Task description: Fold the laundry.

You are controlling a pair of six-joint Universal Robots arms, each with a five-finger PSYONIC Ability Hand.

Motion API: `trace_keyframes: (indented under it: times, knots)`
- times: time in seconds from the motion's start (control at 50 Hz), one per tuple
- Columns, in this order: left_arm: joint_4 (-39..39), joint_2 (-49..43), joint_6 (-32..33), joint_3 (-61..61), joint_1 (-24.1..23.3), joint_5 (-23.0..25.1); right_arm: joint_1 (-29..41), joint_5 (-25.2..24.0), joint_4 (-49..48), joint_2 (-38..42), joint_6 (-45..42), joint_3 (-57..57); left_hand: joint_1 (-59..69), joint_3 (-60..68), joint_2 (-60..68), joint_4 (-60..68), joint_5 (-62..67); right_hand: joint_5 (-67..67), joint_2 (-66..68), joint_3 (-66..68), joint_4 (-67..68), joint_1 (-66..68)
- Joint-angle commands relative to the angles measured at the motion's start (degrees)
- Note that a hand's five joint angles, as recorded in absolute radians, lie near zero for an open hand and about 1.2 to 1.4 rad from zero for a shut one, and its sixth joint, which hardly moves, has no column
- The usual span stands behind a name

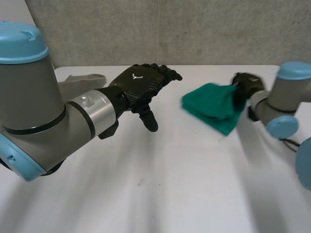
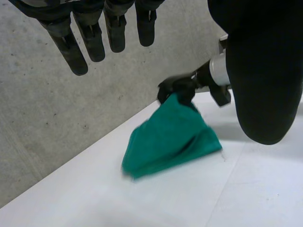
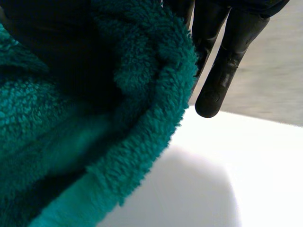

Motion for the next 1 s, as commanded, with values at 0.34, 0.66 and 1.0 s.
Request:
trace_keyframes:
  times: [0.34, 0.66, 1.0]
  knots:
    - [1.1, -1.6, -0.2, 0.3, -0.5, -0.9, -18.4, 8.8, -2.0, 12.3, -14.0, -18.2, 4.1, 3.5, 2.9, 3.3, 2.9, 15.1, 13.6, 12.7, 12.0, 27.0]
    - [1.1, -1.9, -2.0, 0.3, -0.5, -1.3, -21.6, -1.9, 10.3, 10.5, -25.3, -16.9, 4.1, 3.5, 2.9, 3.3, 2.9, -54.9, -56.4, -57.3, -58.0, -43.0]
    - [1.1, 2.4, -2.1, -3.1, -0.1, -1.2, -21.2, 12.8, 6.3, -6.0, -64.9, -13.2, 3.2, 2.7, 2.0, 2.5, 2.0, -54.9, -56.4, -57.3, -58.0, -43.0]
